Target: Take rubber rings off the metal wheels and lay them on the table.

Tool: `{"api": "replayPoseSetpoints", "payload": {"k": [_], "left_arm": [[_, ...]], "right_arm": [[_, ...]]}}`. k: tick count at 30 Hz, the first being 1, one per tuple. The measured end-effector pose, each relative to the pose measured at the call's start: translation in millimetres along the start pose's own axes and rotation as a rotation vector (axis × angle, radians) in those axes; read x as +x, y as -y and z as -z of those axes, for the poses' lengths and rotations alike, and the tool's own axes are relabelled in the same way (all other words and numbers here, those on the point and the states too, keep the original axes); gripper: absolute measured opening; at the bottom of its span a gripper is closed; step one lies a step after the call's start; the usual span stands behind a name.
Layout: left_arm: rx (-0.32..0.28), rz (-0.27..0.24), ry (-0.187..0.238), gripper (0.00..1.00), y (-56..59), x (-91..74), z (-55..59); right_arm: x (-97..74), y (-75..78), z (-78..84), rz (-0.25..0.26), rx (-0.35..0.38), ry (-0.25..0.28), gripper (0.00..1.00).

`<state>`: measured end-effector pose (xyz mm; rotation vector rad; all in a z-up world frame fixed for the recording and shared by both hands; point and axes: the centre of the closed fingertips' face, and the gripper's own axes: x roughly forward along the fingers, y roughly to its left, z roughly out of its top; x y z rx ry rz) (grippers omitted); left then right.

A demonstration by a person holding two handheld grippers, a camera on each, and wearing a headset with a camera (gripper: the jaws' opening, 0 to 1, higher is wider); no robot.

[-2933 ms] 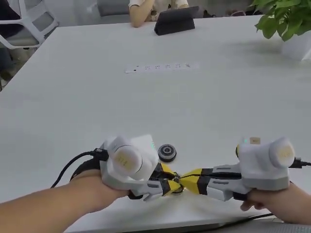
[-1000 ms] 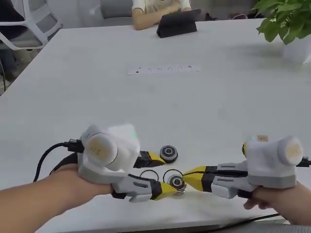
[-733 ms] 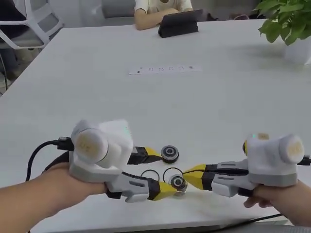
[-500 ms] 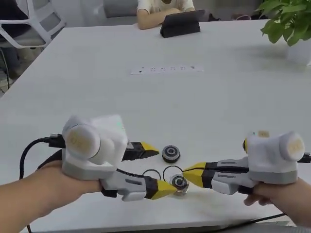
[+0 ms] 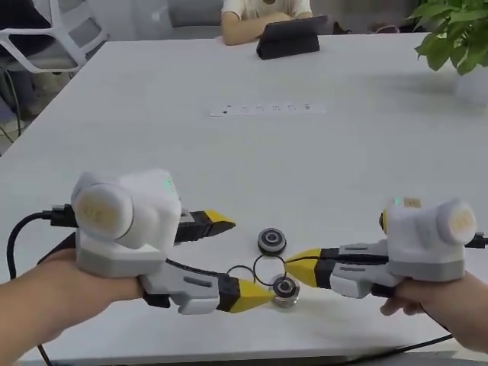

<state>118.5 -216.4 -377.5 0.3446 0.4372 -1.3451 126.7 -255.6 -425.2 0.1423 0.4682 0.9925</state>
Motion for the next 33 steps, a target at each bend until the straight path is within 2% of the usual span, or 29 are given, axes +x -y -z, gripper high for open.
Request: {"api": "replayPoseSetpoints", "payload": {"k": [16,33], "left_arm": [[-0.049,-0.077,0.009,0.79,-9.7,-28.5,7.5],[-0.073,-0.115,0.011,0.92,-13.6,-45.3,11.9]], "right_arm": [[13.0,0.0,-5.3,-0.028,-0.01,-0.03,0.0],[20.2,2.1,-7.8,-0.048,-0.026,-0.063,0.0]]}}
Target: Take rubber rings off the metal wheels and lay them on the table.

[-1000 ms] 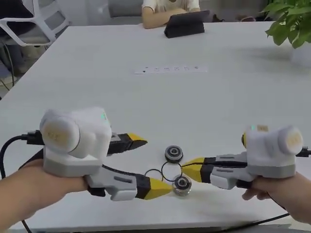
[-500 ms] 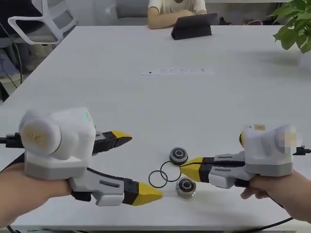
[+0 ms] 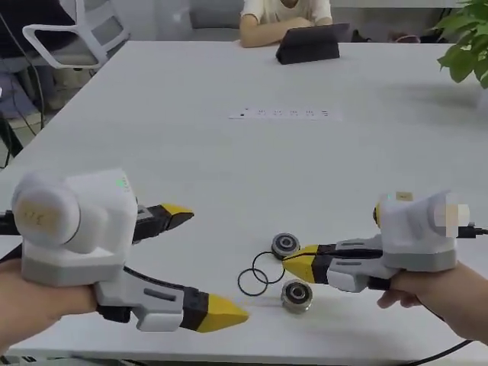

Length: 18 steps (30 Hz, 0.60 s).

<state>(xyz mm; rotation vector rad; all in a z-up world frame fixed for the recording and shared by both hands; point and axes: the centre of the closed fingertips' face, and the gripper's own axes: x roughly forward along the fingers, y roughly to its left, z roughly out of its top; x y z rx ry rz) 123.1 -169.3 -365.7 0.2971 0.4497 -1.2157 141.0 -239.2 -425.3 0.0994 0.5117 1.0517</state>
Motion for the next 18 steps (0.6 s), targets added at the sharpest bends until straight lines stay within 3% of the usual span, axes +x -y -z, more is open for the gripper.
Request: {"api": "replayPoseSetpoints", "payload": {"k": [18], "left_arm": [[0.003,-0.026,0.005,0.95,-3.8,-13.2,3.4]], "right_arm": [[17.9,-0.7,5.7,-0.025,-0.003,-0.048,0.0]]}}
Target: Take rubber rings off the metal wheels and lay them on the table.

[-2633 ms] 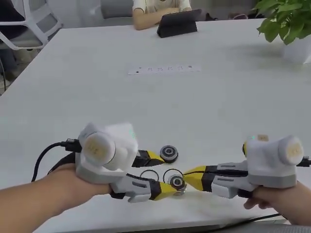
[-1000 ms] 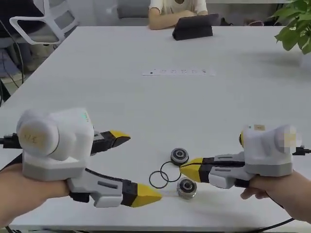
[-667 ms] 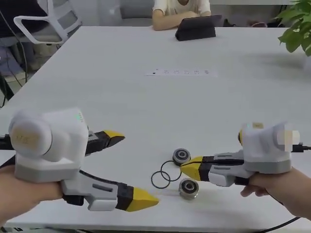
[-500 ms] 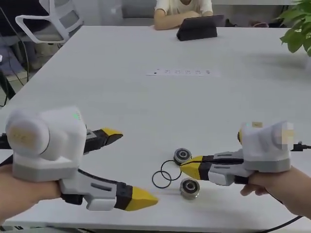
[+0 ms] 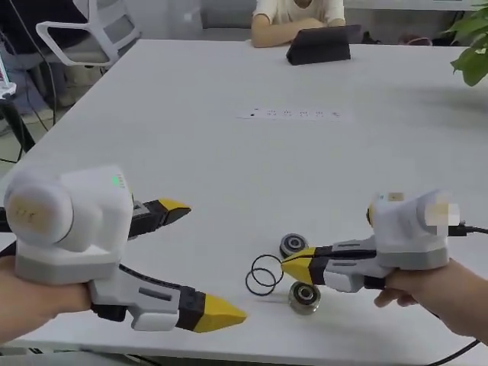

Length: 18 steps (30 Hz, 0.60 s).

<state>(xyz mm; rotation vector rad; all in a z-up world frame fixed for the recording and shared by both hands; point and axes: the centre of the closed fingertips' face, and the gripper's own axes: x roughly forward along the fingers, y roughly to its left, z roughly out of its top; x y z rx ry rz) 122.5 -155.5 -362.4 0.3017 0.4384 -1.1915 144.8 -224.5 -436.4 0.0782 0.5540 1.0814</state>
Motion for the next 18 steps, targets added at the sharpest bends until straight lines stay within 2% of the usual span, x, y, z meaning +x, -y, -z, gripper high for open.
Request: {"api": "replayPoseSetpoints", "payload": {"k": [18], "left_arm": [[-0.009,-0.02,-0.008,0.95,-4.9,-9.0,5.3]], "right_arm": [[16.0,2.3,11.3,-0.013,0.0,-0.067,0.0]]}}
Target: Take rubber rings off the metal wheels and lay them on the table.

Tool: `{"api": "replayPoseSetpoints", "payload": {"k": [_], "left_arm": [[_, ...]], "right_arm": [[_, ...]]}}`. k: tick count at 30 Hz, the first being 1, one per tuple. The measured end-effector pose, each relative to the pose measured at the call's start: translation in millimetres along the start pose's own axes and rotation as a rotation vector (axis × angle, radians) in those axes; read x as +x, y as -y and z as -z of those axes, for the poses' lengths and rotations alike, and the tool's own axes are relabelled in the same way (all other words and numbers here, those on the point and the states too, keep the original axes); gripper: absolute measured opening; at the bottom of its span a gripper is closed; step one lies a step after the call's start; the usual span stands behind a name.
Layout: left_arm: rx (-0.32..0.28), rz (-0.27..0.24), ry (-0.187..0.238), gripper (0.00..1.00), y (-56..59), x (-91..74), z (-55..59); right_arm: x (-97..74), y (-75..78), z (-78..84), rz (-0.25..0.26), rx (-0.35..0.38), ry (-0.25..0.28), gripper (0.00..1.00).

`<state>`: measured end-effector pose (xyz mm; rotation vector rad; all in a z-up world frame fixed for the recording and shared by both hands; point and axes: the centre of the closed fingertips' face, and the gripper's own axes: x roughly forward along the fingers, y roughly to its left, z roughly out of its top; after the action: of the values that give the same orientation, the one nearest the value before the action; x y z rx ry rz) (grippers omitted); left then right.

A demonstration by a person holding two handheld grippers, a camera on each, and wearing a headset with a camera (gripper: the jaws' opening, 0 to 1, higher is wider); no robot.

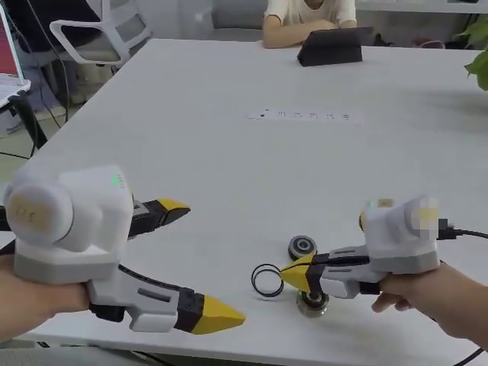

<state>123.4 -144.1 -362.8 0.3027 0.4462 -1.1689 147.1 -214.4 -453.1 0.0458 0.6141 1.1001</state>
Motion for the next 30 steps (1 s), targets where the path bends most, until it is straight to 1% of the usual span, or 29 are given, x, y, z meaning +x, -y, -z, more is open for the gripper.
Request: {"api": "replayPoseSetpoints", "payload": {"k": [5,17,21,27,30], "left_arm": [[-0.003,-0.001,-0.01,0.95,0.1,-1.0,3.1],[-0.001,-0.002,-0.016,0.94,0.5,-0.9,5.1],[0.0,0.001,-0.023,0.94,1.3,-0.7,6.4],[0.001,0.004,-0.027,0.94,2.3,0.0,6.9],[0.002,0.006,-0.028,0.94,2.3,0.2,6.3]], "right_arm": [[2.3,4.9,3.7,0.014,0.003,-0.019,0.0],[2.3,8.1,7.7,0.032,0.006,-0.036,0.0],[2.3,9.0,10.0,0.039,0.001,-0.051,0.0],[1.8,9.5,12.1,0.043,-0.012,-0.063,0.04],[1.5,8.8,11.4,0.044,-0.018,-0.058,0.06]]}}
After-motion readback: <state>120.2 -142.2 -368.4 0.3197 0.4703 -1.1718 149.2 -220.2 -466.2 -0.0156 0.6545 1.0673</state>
